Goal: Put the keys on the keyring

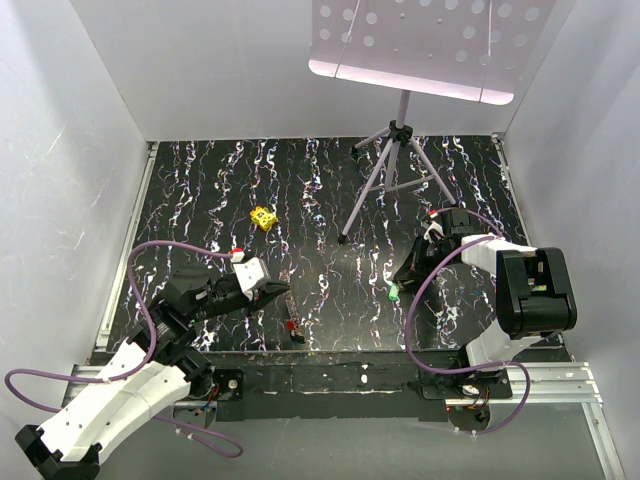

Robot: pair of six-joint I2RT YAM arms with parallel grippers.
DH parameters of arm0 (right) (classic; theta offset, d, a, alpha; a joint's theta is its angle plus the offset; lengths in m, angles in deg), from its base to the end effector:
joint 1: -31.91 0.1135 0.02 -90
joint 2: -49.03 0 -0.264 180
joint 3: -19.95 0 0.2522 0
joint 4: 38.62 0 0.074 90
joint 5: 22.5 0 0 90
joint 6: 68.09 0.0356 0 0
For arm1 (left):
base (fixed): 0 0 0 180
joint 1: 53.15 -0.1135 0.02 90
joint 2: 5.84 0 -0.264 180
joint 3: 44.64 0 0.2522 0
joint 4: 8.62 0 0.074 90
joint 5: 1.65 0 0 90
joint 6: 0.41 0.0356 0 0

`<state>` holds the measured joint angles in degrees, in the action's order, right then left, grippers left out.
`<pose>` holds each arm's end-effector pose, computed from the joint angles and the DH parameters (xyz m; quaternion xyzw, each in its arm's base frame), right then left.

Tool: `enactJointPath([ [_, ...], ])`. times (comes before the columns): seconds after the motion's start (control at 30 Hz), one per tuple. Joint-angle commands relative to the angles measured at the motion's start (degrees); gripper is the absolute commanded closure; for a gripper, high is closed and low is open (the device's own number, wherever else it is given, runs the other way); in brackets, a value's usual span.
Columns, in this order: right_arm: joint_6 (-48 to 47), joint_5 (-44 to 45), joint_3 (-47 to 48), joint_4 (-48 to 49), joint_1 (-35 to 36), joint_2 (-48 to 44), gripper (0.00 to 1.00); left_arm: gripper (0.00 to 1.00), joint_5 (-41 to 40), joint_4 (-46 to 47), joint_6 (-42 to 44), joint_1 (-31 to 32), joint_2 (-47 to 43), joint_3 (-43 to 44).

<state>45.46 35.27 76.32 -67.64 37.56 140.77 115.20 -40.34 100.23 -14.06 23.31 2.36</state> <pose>0.2754 0.0463 0.1375 0.0850 0.9350 0.3156 0.1378 0.0924 -0.0958 0.2940 0.4519 0.6346 -0.3246 0.5364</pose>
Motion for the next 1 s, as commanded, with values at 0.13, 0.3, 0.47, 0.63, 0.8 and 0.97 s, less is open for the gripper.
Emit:
enactJointPath([
  [0.13,-1.93,-0.99,1.07,-0.82,0.06,-2.36,0.99,1.00,0.39,2.66,0.09,-0.33,-0.76,0.34],
  [0.3,-1.93,-4.15,0.98,-0.47,0.06,-2.53,0.99,1.00,0.48,2.66,0.00,-0.42,-0.67,0.34],
  [0.47,-0.88,-6.97,0.89,0.59,0.24,-2.27,0.99,1.00,0.48,2.75,0.09,-0.42,-0.58,0.25],
  [0.63,-0.35,-7.94,1.60,1.03,1.55,-0.61,0.99,1.00,0.48,3.01,-0.09,-0.59,-0.49,0.25],
  [0.8,-0.52,-7.76,3.62,0.24,5.59,1.15,0.99,1.00,0.48,3.10,-0.17,-0.68,-0.32,0.08],
  [0.97,-1.84,-7.41,5.64,-0.82,9.98,2.82,0.99,1.00,0.39,3.10,-0.18,-0.86,-0.14,0.16],
])
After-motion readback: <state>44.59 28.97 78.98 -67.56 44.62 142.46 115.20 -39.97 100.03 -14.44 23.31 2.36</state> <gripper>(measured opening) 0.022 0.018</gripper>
